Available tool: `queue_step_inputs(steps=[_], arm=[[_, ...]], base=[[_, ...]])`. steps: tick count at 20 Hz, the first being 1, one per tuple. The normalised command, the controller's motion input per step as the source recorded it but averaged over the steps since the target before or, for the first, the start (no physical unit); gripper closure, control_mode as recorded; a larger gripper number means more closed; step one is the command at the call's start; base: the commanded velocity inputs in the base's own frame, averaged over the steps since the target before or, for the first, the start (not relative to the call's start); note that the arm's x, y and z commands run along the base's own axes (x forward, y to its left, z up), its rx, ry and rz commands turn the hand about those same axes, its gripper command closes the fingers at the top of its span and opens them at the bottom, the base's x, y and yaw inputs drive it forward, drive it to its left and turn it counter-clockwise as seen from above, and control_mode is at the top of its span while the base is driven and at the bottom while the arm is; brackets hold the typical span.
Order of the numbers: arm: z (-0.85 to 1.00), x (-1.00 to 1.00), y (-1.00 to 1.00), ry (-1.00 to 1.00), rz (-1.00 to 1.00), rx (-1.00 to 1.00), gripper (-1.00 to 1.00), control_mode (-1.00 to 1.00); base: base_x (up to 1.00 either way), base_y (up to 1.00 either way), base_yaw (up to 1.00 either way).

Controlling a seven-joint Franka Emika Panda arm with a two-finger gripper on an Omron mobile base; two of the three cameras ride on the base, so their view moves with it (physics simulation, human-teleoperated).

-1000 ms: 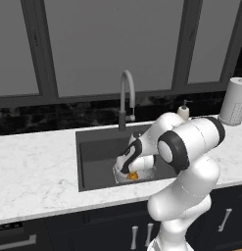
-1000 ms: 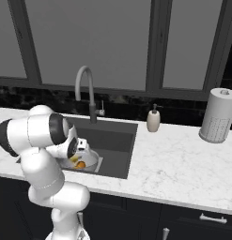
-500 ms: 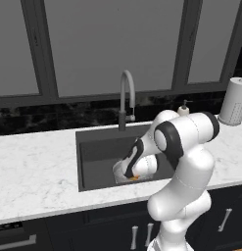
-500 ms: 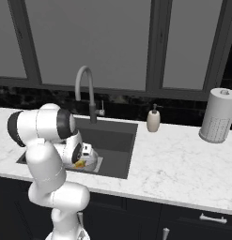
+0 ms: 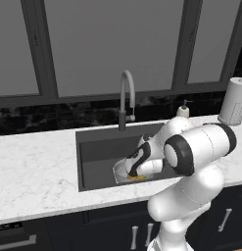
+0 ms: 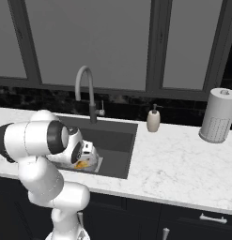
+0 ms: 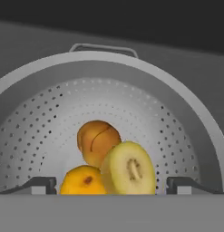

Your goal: Put the colander in the sink, put the kiwi, tangerine, peach in the colander, and turn on the sink faucet and pour water over the colander.

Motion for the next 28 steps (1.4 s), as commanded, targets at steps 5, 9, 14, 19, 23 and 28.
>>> queue_step_inputs(steps=[5,9,14,19,23,28], arm=[[1.00,-0.08,-0.26,-0.03,-0.05,0.00,-1.00,-1.00],[1.00,0.01,-0.46,0.00,-0.03,0.06,-1.00,-1.00],[1.00,0.23,-0.51,0.00,-0.02,0.13,-1.00,-1.00],[0.80,0.53,-0.27,-0.04,0.00,0.13,-1.00,-1.00],[0.27,0.69,0.00,-0.07,0.00,0.10,-1.00,-1.00],[0.00,0.68,0.00,-0.04,0.00,0.08,-1.00,-1.00]], base=[[0.00,0.00,0.00],[0.00,0.00,0.00],[0.00,0.00,0.00],[0.00,0.00,0.00],[0.00,0.00,0.00],[0.00,0.00,0.00]])
